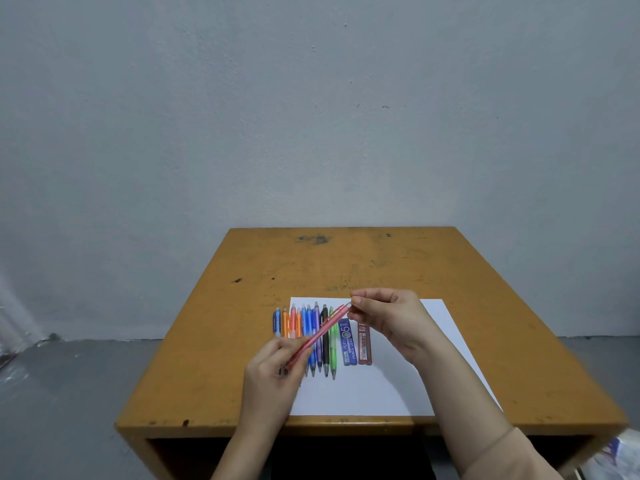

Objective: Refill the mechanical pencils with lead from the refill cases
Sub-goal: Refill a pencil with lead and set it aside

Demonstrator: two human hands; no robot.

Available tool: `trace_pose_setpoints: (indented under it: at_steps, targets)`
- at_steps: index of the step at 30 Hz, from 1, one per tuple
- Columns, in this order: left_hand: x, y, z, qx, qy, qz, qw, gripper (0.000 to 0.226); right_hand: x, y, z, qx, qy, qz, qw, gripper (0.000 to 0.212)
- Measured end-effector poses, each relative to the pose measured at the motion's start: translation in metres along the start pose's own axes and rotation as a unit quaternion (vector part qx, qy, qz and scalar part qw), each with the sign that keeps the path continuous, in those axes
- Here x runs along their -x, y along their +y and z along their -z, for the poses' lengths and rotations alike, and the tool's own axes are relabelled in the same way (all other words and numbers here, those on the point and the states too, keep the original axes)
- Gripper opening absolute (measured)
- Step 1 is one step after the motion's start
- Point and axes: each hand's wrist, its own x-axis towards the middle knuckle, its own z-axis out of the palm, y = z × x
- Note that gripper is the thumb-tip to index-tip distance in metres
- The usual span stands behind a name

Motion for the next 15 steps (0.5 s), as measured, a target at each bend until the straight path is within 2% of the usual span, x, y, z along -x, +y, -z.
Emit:
trace_pose_setpoints:
  at_steps: [8, 15]
  targets:
    - [-0.001, 0.000, 0.000, -0.006, -0.007, -0.027, 1.000, 0.031, 0.001, 0.001, 0.000, -0.042, -0.021, -0.028, 0.999, 0.010]
    - [-0.001, -0.005, -0.001, -0.004, 0.004, -0.022, 1.000, 0.030, 0.002, 0.013, -0.005, -0.045, 0.029, 0.013, 0.998, 0.007]
